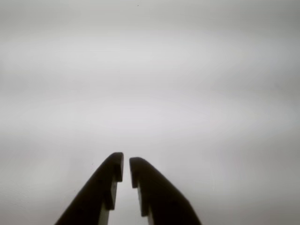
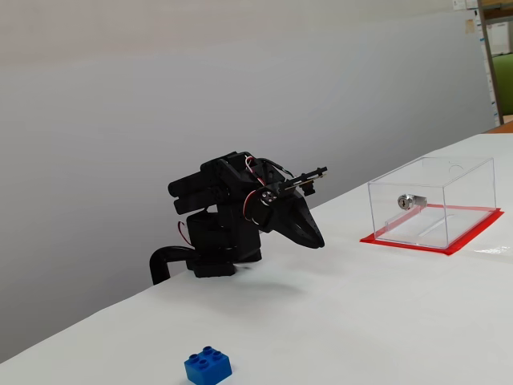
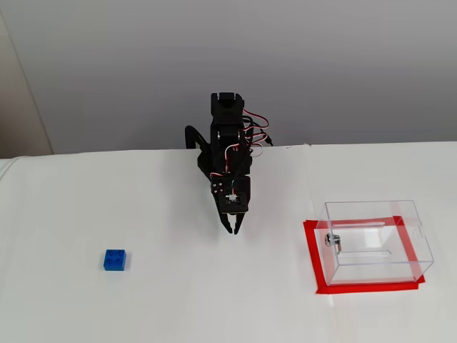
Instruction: Pick the blue lego brick and place it into the transparent box
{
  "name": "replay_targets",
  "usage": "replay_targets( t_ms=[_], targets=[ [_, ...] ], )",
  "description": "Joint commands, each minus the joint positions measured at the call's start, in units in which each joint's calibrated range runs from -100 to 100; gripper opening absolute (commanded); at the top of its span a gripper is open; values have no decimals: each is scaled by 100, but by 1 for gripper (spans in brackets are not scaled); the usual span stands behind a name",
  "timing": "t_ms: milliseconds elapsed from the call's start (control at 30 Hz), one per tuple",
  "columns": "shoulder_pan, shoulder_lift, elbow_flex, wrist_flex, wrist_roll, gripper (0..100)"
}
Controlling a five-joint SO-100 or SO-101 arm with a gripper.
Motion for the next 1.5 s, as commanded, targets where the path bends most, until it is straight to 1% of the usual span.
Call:
replay_targets(
  t_ms=[0, 1000, 1167, 1400, 1467],
  targets=[
    [-22, -59, 96, 2, -3, 1],
    [-30, -25, 51, 2, 13, 2],
    [-30, 9, -573, 211, 23, 2],
    [-7, 17, -1197, 211, 2, 1],
    [15, 17, -1622, 211, 2, 1]
  ],
)
